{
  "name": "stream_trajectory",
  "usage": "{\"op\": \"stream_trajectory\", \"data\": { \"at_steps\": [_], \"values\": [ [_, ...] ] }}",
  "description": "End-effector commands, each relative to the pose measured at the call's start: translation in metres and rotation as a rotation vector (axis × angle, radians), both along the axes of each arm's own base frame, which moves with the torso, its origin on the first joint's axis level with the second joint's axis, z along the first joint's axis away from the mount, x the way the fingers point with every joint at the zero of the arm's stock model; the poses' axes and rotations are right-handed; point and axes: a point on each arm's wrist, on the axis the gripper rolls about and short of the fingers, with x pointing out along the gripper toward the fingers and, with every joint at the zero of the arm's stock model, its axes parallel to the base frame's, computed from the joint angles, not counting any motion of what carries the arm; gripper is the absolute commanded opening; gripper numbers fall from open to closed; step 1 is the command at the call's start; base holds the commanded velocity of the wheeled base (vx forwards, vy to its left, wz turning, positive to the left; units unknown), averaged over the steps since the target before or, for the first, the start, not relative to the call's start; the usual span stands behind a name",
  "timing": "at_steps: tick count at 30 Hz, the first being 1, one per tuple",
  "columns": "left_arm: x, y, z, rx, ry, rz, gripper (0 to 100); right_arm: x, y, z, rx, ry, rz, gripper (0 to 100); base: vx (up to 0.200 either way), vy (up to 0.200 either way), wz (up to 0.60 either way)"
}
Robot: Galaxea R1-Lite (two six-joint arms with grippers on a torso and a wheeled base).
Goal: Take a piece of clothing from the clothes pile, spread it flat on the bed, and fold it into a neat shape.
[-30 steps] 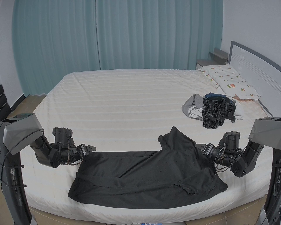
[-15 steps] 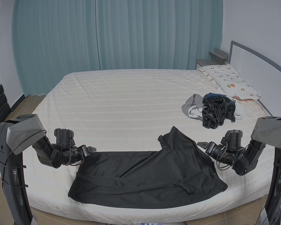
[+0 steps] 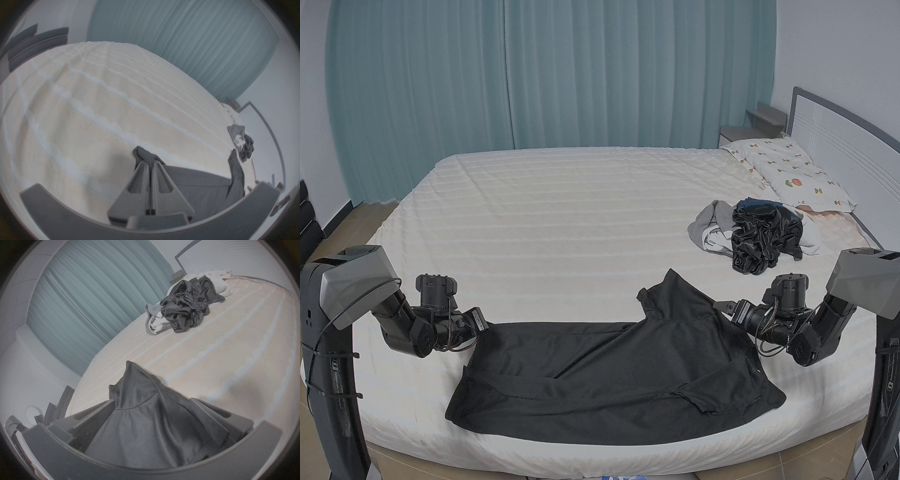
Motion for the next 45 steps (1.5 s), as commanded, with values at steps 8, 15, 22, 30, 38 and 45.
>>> {"op": "stream_trajectory", "data": {
  "at_steps": [8,15,22,30,38,45],
  "values": [
    [0.006,0.003,0.013,-0.106,-0.028,0.094,0,0.022,0.002,0.0,-0.026,0.007,0.104,100,0.0,0.0,0.0],
    [0.006,0.005,0.012,-0.149,-0.019,0.123,0,0.036,-0.001,0.0,-0.056,-0.009,0.121,100,0.0,0.0,0.0],
    [0.004,0.011,0.009,-0.154,-0.006,0.136,0,0.063,0.003,-0.018,-0.061,0.0,0.127,100,0.0,0.0,0.0],
    [0.003,0.014,0.008,-0.174,0.0,0.122,0,0.083,0.012,-0.03,-0.061,0.018,0.141,100,0.0,0.0,0.0],
    [0.004,0.015,0.007,-0.174,0.001,0.124,0,0.089,0.009,-0.04,-0.05,0.018,0.125,0,0.0,0.0,0.0],
    [0.003,0.018,0.008,-0.173,-0.001,0.134,0,0.084,-0.004,-0.019,0.014,0.0,0.064,0,0.0,0.0,0.0]
  ]
}}
